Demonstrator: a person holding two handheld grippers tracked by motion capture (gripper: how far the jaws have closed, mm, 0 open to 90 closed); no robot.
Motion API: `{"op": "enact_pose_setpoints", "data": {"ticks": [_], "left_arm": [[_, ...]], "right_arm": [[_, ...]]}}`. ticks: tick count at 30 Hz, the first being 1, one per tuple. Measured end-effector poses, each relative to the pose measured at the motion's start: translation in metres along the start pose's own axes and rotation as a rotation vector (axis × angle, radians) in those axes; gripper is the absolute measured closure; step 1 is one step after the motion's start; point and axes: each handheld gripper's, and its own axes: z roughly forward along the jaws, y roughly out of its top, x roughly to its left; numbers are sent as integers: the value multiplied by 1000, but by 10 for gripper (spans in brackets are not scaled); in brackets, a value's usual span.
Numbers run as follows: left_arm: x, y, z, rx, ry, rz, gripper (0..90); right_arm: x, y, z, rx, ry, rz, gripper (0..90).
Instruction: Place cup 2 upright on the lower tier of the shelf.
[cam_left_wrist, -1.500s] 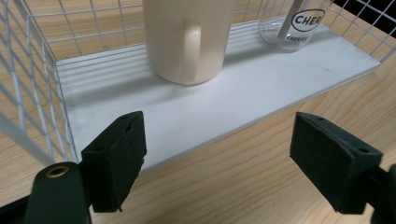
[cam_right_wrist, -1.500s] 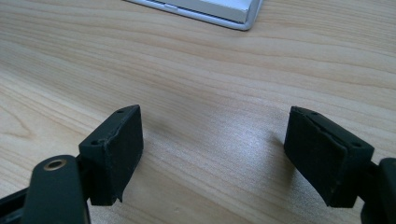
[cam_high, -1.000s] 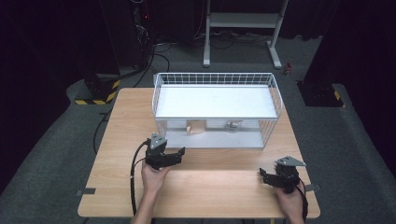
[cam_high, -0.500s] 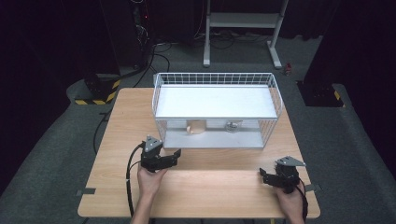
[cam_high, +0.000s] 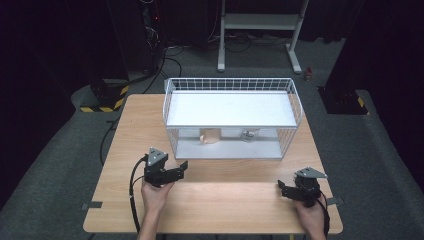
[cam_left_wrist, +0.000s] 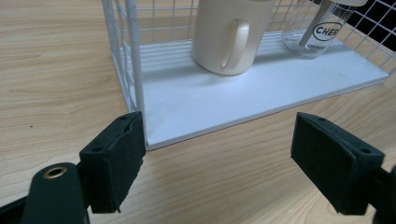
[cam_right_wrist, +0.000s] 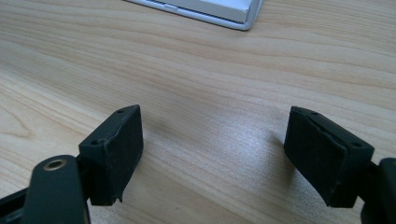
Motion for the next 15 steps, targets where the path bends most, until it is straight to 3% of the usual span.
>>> {"op": "enact_pose_setpoints", "data": {"ticks": [15], "left_arm": [[18, -16, -16, 11, 55, -41, 181]], "right_arm": [[0, 0, 0, 0, 1, 0, 199]]}}
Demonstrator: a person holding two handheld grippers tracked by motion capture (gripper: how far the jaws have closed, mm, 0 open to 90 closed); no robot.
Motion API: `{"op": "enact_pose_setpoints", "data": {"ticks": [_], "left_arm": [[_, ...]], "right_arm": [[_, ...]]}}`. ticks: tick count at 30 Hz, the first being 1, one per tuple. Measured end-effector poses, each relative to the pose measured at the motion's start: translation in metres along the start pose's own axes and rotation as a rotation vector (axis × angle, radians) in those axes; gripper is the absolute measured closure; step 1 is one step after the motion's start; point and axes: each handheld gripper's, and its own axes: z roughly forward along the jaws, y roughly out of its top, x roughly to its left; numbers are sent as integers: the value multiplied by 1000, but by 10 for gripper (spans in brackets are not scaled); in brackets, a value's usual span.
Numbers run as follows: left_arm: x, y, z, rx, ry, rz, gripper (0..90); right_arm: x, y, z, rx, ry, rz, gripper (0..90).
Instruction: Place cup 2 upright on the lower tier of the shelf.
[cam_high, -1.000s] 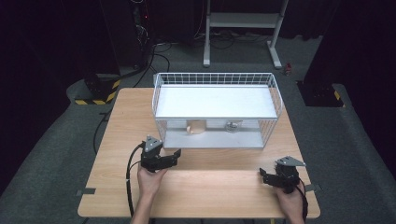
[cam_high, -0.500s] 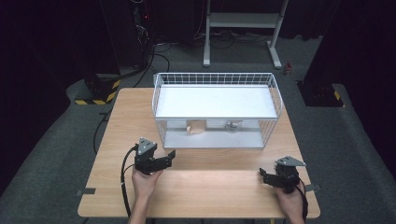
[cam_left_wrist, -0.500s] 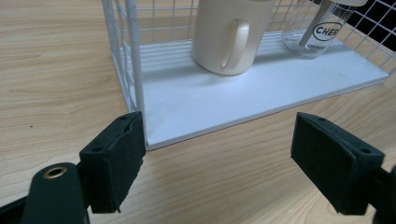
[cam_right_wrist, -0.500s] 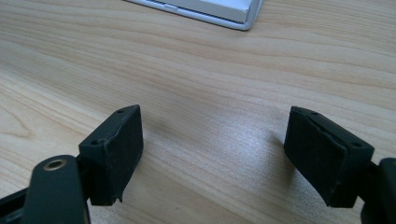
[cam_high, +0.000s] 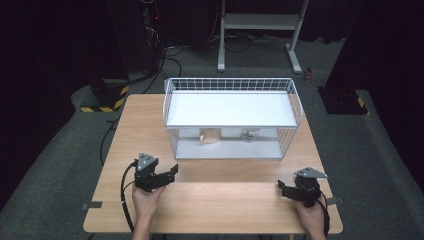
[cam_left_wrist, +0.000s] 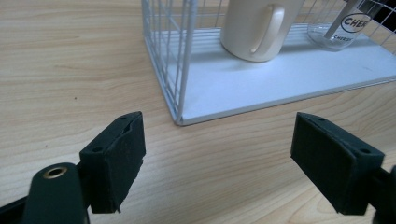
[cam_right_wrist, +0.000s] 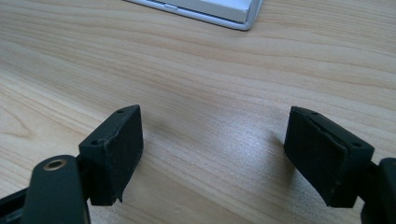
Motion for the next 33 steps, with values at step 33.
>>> {"op": "enact_pose_setpoints", "data": {"ticks": [33], "left_arm": [[8, -24, 10, 63, 108, 41, 182]], "right_arm": [[0, 0, 0, 0, -1, -1, 199]]}}
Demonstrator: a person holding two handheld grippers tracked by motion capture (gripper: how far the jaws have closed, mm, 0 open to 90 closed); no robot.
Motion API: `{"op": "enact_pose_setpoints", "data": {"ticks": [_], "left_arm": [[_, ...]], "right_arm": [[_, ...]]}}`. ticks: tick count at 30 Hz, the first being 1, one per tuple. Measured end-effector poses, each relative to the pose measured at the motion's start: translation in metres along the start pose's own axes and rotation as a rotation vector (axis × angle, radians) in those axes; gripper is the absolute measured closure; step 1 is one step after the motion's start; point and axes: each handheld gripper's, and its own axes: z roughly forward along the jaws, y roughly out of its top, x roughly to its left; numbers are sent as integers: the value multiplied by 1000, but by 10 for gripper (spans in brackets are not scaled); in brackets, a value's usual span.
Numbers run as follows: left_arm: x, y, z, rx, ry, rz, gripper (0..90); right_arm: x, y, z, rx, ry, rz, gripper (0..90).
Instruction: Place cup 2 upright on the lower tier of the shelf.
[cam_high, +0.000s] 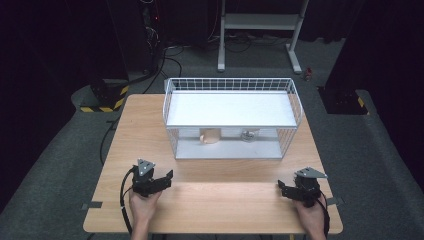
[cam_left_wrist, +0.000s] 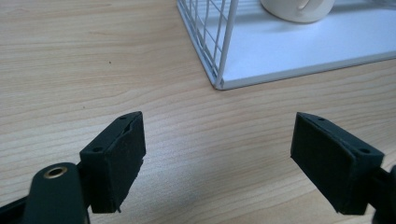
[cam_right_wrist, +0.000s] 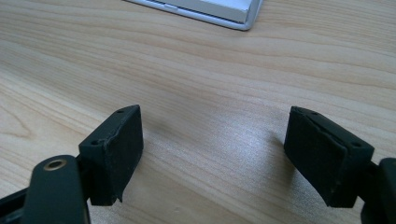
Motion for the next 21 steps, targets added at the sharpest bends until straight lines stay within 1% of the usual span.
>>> {"op": "enact_pose_setpoints", "data": {"ticks": [2, 4, 13, 15, 17, 19, 21], "left_arm": [[0, -1, 1, 2, 4, 5, 182], [0, -2, 3, 5, 4, -2, 182], [-4, -6, 12, 18, 23, 24, 181], [-6, -7, 15, 21, 24, 18, 181], [-7, -7, 18, 24, 29, 28, 182], [-8, -8, 21, 24, 35, 28, 182], [-10, -9, 24, 37, 43, 45, 180]], "right_arm": [[0, 0, 0, 0, 0, 0, 199], [0, 0, 0, 0, 0, 0, 199], [0, 0, 0, 0, 0, 0, 199], [0, 0, 0, 1, 1, 1, 199], [0, 0, 0, 0, 0, 0, 199], [0, 0, 0, 0, 0, 0, 199], [0, 0, 0, 1, 0, 2, 199]]}}
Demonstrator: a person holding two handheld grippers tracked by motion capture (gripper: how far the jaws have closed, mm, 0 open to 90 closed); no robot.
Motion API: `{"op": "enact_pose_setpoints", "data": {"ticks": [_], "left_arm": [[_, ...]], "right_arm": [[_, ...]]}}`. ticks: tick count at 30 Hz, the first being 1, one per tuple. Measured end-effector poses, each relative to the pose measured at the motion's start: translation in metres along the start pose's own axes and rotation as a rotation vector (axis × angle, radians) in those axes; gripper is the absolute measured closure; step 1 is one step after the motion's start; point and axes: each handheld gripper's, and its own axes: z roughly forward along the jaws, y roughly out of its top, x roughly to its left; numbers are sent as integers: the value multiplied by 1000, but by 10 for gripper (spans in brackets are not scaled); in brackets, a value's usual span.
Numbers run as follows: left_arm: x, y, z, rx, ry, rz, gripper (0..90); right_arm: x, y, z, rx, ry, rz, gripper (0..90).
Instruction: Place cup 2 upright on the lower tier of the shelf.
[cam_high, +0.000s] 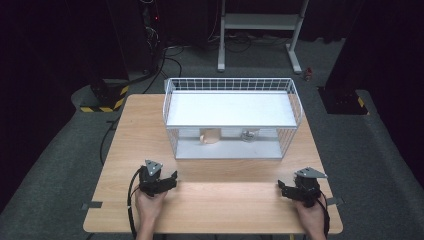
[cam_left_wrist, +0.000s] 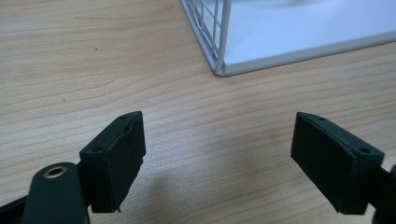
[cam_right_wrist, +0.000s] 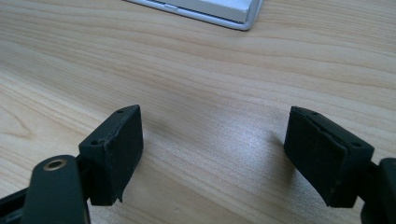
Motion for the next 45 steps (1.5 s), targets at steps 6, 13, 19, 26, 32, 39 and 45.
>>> {"op": "enact_pose_setpoints", "data": {"ticks": [6, 13, 19, 26, 32, 39, 45], "left_arm": [[-5, 0, 6, 3, 15, 14, 180], [-8, 0, 14, 20, 37, 29, 172], [-8, 2, 18, 25, 35, 18, 171], [-12, 4, 22, 53, 30, 37, 167], [-13, 5, 24, 57, 24, 36, 164], [-12, 6, 25, 62, 11, 19, 161], [-10, 5, 25, 68, -1, 7, 160]], "right_arm": [[0, 0, 0, -1, 0, -2, 199], [0, 0, 0, 0, 2, -3, 198], [0, 0, 0, 0, 4, -5, 198], [0, 0, 0, 0, 4, -5, 198], [0, 0, 0, 0, 4, -5, 198], [0, 0, 0, 0, 4, -5, 198], [0, 0, 0, 0, 4, -5, 198]]}}
